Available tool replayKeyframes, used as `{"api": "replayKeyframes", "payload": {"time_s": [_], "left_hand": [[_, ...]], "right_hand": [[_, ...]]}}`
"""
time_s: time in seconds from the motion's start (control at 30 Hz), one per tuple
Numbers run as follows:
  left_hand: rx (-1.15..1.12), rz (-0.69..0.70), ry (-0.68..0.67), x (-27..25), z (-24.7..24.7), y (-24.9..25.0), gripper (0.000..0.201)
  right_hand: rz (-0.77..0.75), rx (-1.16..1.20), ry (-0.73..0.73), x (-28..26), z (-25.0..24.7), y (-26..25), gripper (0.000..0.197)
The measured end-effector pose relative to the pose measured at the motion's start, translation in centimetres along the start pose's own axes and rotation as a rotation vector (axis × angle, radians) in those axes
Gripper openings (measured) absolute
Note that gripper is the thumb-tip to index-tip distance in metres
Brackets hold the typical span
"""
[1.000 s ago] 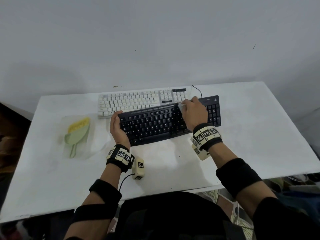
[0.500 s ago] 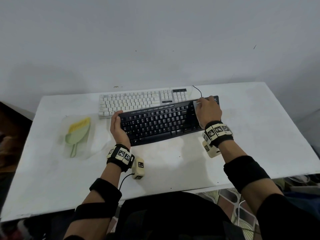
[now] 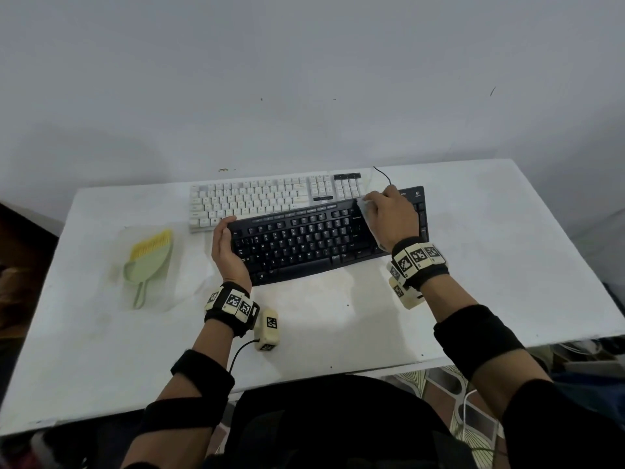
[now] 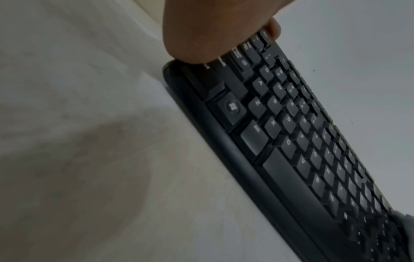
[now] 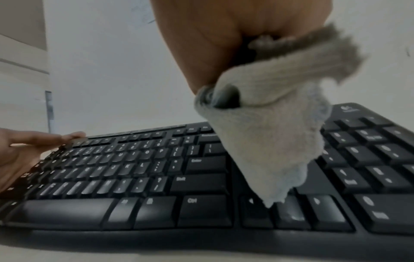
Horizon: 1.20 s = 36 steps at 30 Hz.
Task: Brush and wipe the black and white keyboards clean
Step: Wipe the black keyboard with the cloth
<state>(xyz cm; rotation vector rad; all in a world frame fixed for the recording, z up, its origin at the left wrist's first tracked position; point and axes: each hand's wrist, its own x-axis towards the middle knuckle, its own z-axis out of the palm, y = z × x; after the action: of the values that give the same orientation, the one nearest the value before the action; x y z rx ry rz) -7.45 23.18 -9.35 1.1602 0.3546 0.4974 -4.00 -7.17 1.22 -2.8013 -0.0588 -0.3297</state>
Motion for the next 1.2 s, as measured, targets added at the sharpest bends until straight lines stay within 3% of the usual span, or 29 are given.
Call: {"api": "replayKeyframes", "payload": {"time_s": [0.07,0.27,0.4,0.47,0.57,0.63,0.83,0.97,1.1,1.2], "left_hand": [[-0.006,-0.006,0.001,-0.1,0.1,0.1,0.028],[-0.019,-0.011,0.016,0.1,0.1,0.0,0.027],[-0.033,-0.041,0.002,0.3,0.0,-0.2,0.027],[-0.029,-0.061,0.007,0.3,0.1,-0.1,0.027],[-0.012,-0.098,0.002,0.2,0.2,0.4,0.028],[-0.016,-0.140,0.003,0.1,0.4,0.9,0.029],[-0.070,-0.375,-0.029,0.0,0.6,2.6,0.025],[-0.113,-0.419,-0.030,-0.1,0.9,2.7,0.030],[-0.098,-0.407,0.027,-0.3,1.1,2.7,0.035],[-0.089,-0.398,0.038,-0.4,1.1,2.9,0.033]], "right_hand": [[0.014,-0.010,-0.004,-0.3,0.2,0.2,0.027],[0.242,-0.019,-0.013,0.3,-1.1,1.9,0.030],[0.034,0.038,-0.006,-0.2,-0.6,0.8,0.031],[0.000,0.046,-0.013,-0.5,-0.2,0.7,0.031],[0.219,-0.013,-0.052,-0.1,-0.3,1.2,0.033],[0.277,-0.038,-0.063,0.4,-0.3,0.8,0.032],[-0.138,0.130,-0.107,-0.9,3.1,-8.3,0.033],[-0.367,0.170,-0.211,-2.6,5.4,-15.0,0.033],[-0.515,0.051,-0.339,-3.0,6.8,-18.9,0.024],[-0.503,-0.023,-0.355,-3.0,7.4,-18.9,0.019]]}}
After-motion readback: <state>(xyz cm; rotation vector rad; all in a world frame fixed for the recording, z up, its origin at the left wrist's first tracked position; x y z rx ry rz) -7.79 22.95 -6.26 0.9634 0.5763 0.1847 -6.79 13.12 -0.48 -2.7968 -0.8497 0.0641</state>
